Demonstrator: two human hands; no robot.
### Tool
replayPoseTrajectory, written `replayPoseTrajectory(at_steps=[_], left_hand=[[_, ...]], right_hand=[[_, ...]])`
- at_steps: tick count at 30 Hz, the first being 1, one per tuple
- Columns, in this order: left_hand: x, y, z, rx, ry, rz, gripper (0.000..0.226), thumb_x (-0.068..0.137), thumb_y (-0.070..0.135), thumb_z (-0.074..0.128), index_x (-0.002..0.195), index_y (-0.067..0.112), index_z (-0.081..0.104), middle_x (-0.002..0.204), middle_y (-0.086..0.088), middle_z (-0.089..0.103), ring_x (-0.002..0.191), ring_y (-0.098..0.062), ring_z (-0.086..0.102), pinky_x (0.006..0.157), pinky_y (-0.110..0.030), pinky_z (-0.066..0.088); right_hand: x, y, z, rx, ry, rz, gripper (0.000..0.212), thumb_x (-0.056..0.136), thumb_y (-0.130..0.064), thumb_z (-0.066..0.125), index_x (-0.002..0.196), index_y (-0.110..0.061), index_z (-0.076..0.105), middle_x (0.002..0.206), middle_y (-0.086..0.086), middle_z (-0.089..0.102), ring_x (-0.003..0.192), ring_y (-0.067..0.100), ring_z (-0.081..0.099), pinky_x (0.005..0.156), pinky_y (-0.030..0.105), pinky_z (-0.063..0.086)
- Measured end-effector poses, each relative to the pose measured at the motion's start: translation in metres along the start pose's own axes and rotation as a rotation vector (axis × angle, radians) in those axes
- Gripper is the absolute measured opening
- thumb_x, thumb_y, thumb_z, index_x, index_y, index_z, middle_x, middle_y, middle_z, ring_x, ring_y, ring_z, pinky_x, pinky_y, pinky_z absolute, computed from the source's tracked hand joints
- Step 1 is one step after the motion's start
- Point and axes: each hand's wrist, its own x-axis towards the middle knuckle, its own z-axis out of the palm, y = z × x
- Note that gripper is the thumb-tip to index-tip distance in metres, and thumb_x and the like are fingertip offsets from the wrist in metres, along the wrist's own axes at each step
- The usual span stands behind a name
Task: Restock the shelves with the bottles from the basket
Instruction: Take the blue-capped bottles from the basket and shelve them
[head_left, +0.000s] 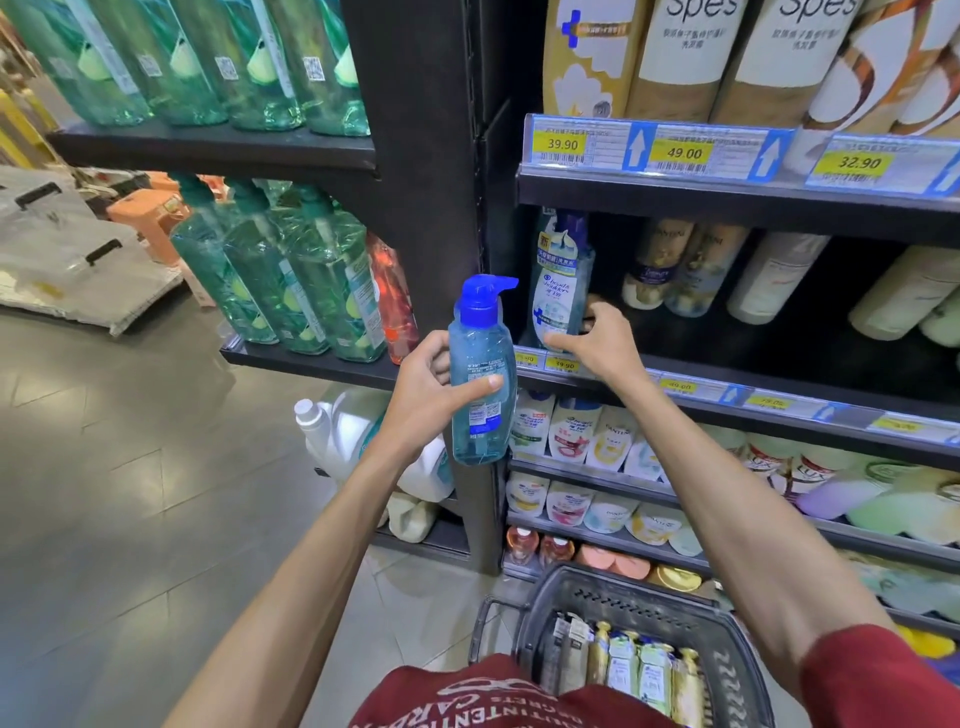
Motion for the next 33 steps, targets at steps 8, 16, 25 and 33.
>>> replayPoseTrajectory(at_steps=[8,16,25,33], left_hand=[[0.002,-0.002,-0.004,0.023,0.010,0.007,0.046,0.080,0.008,0.085,0.117,0.005,0.058,0.107,0.000,0.077,0.098,-0.017,0.075,0.078,-0.024,0.057],[0.003,0.000,-0.006,0.035,-0.006,0.009,0.045,0.081,0.006,0.084,0.117,0.005,0.058,0.109,-0.003,0.077,0.101,-0.020,0.074,0.080,-0.027,0.058],[0.002,0.004,-0.009,0.059,-0.022,0.017,0.044,0.081,0.004,0.083,0.118,0.004,0.058,0.105,0.001,0.078,0.094,-0.012,0.074,0.075,-0.018,0.056],[0.005,0.006,-0.009,0.063,-0.044,0.017,0.045,0.081,0.006,0.084,0.118,0.005,0.059,0.107,-0.001,0.077,0.097,-0.015,0.074,0.077,-0.021,0.056]], right_hand=[[0.011,0.005,0.001,-0.108,0.127,0.086,0.054,0.070,-0.041,0.089,0.068,-0.019,0.040,0.070,-0.010,0.046,0.058,0.001,0.041,0.042,0.017,0.027],[0.023,0.005,0.005,-0.007,0.098,0.084,0.038,0.075,-0.033,0.087,0.065,-0.016,0.054,0.069,-0.009,0.056,0.057,0.004,0.051,0.042,0.006,0.033],[0.020,-0.005,0.008,0.060,0.128,0.083,0.050,0.077,-0.028,0.086,0.115,-0.003,0.066,0.115,0.013,0.072,0.101,0.024,0.069,0.086,0.038,0.058],[0.019,-0.006,0.010,-0.023,0.168,0.113,0.053,0.076,-0.035,0.085,0.113,0.000,0.069,0.112,0.013,0.073,0.097,0.023,0.070,0.078,0.035,0.058]])
